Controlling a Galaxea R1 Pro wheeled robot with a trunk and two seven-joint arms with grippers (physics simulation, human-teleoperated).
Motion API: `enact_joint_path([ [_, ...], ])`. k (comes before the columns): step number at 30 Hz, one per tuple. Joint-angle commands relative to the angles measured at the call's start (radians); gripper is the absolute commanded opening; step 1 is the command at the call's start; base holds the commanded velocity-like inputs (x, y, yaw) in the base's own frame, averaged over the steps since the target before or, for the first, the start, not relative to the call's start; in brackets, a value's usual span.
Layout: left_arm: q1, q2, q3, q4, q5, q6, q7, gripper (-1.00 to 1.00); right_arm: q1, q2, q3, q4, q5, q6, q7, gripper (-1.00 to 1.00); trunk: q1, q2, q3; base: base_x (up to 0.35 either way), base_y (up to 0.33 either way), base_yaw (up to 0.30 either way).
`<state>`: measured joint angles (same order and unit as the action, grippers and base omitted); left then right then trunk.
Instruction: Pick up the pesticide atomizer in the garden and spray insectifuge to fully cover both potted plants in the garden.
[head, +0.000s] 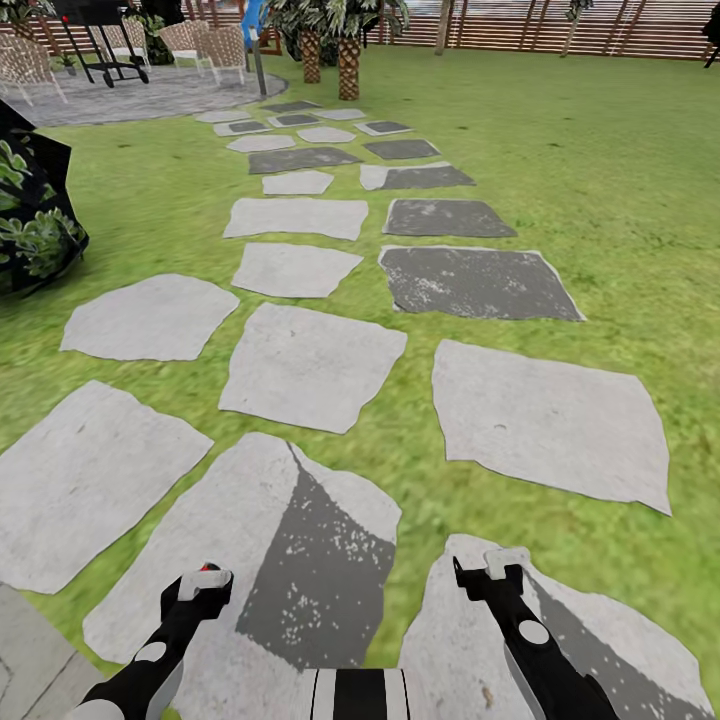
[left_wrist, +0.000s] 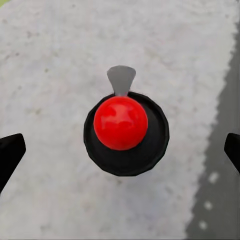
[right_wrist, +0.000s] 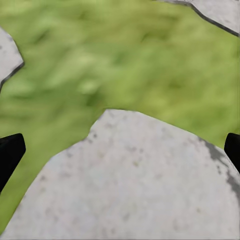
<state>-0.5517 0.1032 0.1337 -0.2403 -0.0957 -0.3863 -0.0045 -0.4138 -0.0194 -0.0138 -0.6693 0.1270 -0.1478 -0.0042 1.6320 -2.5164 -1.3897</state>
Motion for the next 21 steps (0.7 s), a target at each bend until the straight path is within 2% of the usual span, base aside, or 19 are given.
enact_joint_path([
  [1,-0.001,0.000,0.007,0.001,-0.010,-0.004,0.000,1.00,0.000,0.000,-0.002,0.001,0.010,-0.003,0.000,1.00,0.000,0.000,-0.001,0.033,0.000,0.000],
  [15,0.000,0.000,0.007,0.001,-0.010,-0.005,-0.002,1.00,0.000,-0.001,-0.002,0.001,0.010,-0.003,0.000,1.00,0.000,0.000,-0.001,0.004,0.000,0.000],
  [19,0.000,0.000,0.008,0.001,-0.010,-0.005,-0.002,1.00,0.000,0.000,-0.002,0.001,0.010,-0.003,0.000,1.00,0.002,-0.001,-0.016,0.000,0.000,0.000],
  [21,0.000,0.000,0.008,0.001,-0.010,-0.005,-0.002,1.00,0.000,0.000,-0.002,0.001,0.010,-0.003,0.000,1.00,0.002,-0.001,-0.016,0.000,0.000,0.000],
])
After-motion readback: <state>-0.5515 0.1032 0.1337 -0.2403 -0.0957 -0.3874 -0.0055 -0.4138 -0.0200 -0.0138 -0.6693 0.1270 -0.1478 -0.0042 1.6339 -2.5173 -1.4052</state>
